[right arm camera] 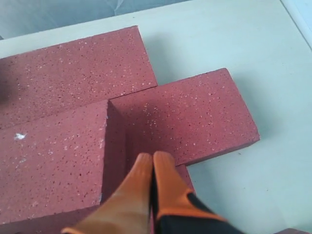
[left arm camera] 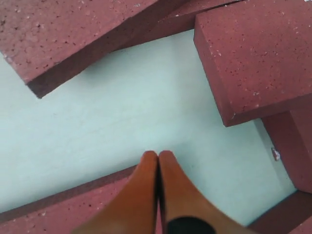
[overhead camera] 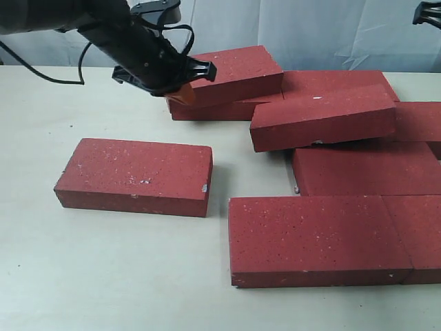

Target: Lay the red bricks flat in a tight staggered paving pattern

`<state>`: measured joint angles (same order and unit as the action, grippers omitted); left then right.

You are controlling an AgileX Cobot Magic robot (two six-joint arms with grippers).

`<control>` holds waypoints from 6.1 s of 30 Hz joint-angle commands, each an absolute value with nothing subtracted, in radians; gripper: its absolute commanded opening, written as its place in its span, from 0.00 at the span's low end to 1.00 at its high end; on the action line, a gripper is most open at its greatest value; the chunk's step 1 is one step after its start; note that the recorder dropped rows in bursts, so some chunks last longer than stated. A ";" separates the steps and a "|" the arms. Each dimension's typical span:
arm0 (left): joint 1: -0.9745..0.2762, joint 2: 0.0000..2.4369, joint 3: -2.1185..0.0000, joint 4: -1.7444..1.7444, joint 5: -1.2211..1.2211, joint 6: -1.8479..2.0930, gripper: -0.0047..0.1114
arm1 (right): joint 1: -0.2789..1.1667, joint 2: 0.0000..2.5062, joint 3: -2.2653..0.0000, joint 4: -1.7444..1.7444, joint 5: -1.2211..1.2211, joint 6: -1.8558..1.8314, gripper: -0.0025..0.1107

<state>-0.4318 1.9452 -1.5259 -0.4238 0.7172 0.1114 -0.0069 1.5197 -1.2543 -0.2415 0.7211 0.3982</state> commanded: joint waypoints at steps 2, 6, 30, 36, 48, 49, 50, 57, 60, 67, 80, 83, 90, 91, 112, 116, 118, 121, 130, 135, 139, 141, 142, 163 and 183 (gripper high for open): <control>-0.429 2.010 -1.591 -0.473 0.731 0.110 0.04 | -0.035 1.549 -1.262 -0.197 0.743 0.330 0.01; -0.429 2.059 -1.639 -0.488 0.752 0.110 0.04 | -0.035 1.602 -1.262 -0.195 0.748 0.317 0.01; -0.429 2.297 -1.733 -0.808 0.639 0.182 0.04 | -0.035 1.772 -1.262 -0.090 0.637 0.264 0.01; -0.429 2.337 -1.750 -0.922 0.630 0.221 0.04 | -0.035 1.811 -1.262 -0.070 0.616 0.264 0.01; -0.449 2.353 -1.750 -1.037 0.635 0.274 0.04 | -0.016 1.831 -1.262 0.010 0.543 0.190 0.01; -0.459 2.353 -1.750 -1.056 0.635 0.302 0.04 | -0.016 1.831 -1.262 0.014 0.543 0.191 0.01; -0.464 2.353 -1.750 -1.086 0.635 0.327 0.04 | -0.010 1.831 -1.262 0.017 0.543 0.183 0.01; -0.448 2.348 -1.750 -1.090 0.690 0.352 0.04 | 0.054 1.831 -1.262 0.037 0.538 0.141 0.01; -0.422 2.322 -1.750 -1.019 0.720 0.352 0.04 | 0.100 1.831 -1.262 0.037 0.519 0.124 0.01; -0.388 2.261 -1.750 -0.904 0.821 0.332 0.04 | 0.154 1.829 -1.262 0.041 0.516 0.118 0.01; -0.343 2.189 -1.662 -0.707 0.882 0.315 0.04 | 0.282 1.829 -1.262 0.167 0.505 -0.014 0.01; -0.310 2.180 -1.639 -0.705 0.874 0.315 0.04 | 0.305 1.829 -1.262 0.166 0.486 -0.028 0.01; -0.272 2.165 -1.585 -0.694 0.851 0.317 0.04 | 0.312 1.852 -1.262 0.209 0.449 -0.030 0.01; -0.269 2.165 -1.583 -0.691 0.848 0.317 0.04 | 0.315 1.861 -1.262 0.210 0.446 -0.030 0.01; -0.202 2.151 -1.581 -0.582 0.893 0.276 0.04 | 0.336 1.976 -1.314 0.124 0.490 0.030 0.01; -0.198 2.151 -1.561 -0.556 0.894 0.263 0.04 | 0.308 1.958 -1.314 0.115 0.505 0.062 0.01; -0.198 2.151 -1.545 -0.562 0.880 0.263 0.04 | 0.299 1.949 -1.314 0.115 0.514 0.062 0.01; -0.198 2.151 -1.526 -0.569 0.857 0.263 0.04 | 0.288 1.935 -1.314 0.102 0.539 0.064 0.01; -0.198 2.092 -1.518 -0.569 0.868 0.263 0.04 | 0.288 1.884 -1.314 0.078 0.600 0.064 0.01; -0.198 2.022 -1.518 -0.524 0.896 0.263 0.04 | 0.288 1.852 -1.314 0.078 0.649 0.064 0.01; -0.198 1.963 -1.518 -0.491 0.914 0.263 0.04 | 0.291 1.833 -1.311 0.080 0.681 0.064 0.01; -0.198 1.936 -1.513 -0.489 0.919 0.263 0.04 | 0.292 1.826 -1.311 0.082 0.691 0.064 0.01; -0.200 1.920 -1.503 -0.489 0.916 0.263 0.04 | 0.292 1.821 -1.311 0.089 0.699 0.064 0.01; -0.202 1.745 -1.154 -0.363 0.527 0.216 0.04 | 0.479 1.810 -1.311 0.087 0.648 0.053 0.01; -0.202 1.937 -1.154 -0.340 0.531 0.220 0.04 | 0.479 1.810 -1.311 0.076 0.638 0.053 0.01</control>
